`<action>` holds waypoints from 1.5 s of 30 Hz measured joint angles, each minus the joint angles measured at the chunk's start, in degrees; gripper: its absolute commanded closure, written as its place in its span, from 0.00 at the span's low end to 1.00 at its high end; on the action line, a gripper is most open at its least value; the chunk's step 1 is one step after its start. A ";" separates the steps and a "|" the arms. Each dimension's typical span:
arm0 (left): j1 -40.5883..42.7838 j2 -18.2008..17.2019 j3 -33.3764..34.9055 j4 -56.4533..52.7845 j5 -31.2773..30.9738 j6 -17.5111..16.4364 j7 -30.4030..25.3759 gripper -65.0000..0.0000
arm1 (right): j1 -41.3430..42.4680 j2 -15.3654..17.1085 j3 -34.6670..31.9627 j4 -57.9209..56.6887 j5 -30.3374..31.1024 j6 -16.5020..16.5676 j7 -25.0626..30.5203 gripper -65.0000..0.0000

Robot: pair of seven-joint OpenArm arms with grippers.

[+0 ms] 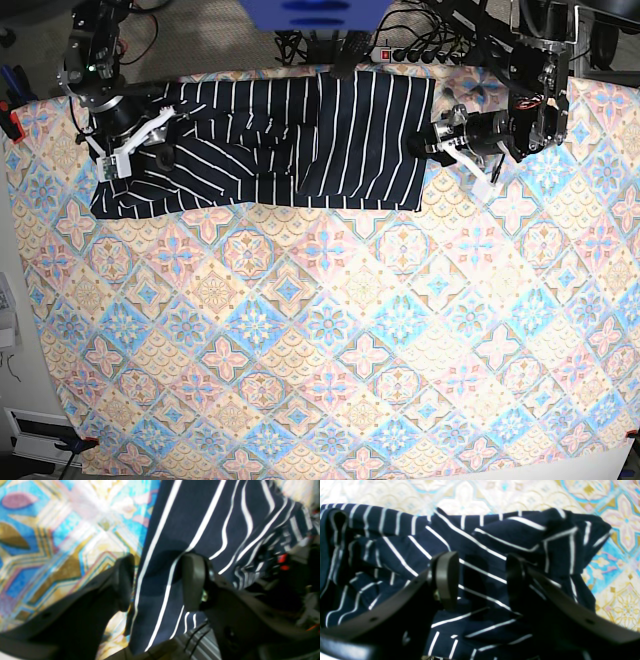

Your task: Fold the T-shirt properly

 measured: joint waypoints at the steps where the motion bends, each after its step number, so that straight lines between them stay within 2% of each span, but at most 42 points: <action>1: -0.44 -0.24 1.36 -0.07 -0.02 0.04 -0.33 0.53 | 0.02 -0.02 0.00 0.00 0.00 0.02 0.00 0.56; 6: -1.03 -0.50 8.55 0.11 0.63 0.04 -8.41 0.54 | 0.02 -0.02 0.00 0.02 0.00 0.00 0.00 0.56; 10: -1.07 -0.79 10.32 0.13 0.59 0.17 -10.10 0.57 | 0.02 -0.02 0.00 0.02 -0.02 0.00 0.00 0.56; 12: -1.07 -0.79 10.34 0.15 1.25 0.44 -10.54 0.71 | 0.04 -0.04 0.00 0.02 0.02 0.02 0.02 0.56; 14: -1.07 -0.76 10.34 0.04 1.81 1.07 -10.97 0.93 | -0.04 0.00 0.07 0.04 -0.02 0.09 0.02 0.56; 15: -1.07 -0.81 10.32 -0.07 1.81 1.05 -11.19 1.00 | -0.17 -0.02 0.17 0.04 -0.04 -0.02 0.00 0.56; 22: 1.77 0.63 1.57 -0.31 -0.22 -0.22 -8.09 1.00 | -0.20 0.02 0.37 0.07 -0.04 0.00 0.02 0.56; 29: 5.18 -4.04 -4.13 2.36 1.05 0.55 -7.48 1.00 | -0.31 0.02 0.35 0.07 -0.04 0.00 0.17 0.56; 34: 6.75 -6.08 -7.43 3.13 1.66 0.85 -7.21 1.00 | -0.48 0.00 0.15 0.07 -0.02 0.00 0.02 0.56; 38: 6.54 -6.36 -9.60 3.13 1.81 0.96 -7.48 1.00 | -0.74 0.02 0.09 0.07 0.02 0.04 -0.04 0.55; 40: 6.36 -6.27 -9.44 3.13 2.12 1.07 -7.50 1.00 | -1.16 0.42 -0.81 0.20 0.26 0.11 -1.90 0.55; 42: 6.36 -6.01 -9.40 3.13 2.16 1.05 -7.69 1.00 | -0.55 0.48 -1.55 0.13 2.58 0.20 -6.14 0.54; 45: 6.36 -5.68 -9.29 3.13 2.34 1.07 -7.65 1.00 | 3.56 0.28 -1.57 -1.46 7.28 0.20 -8.92 0.48</action>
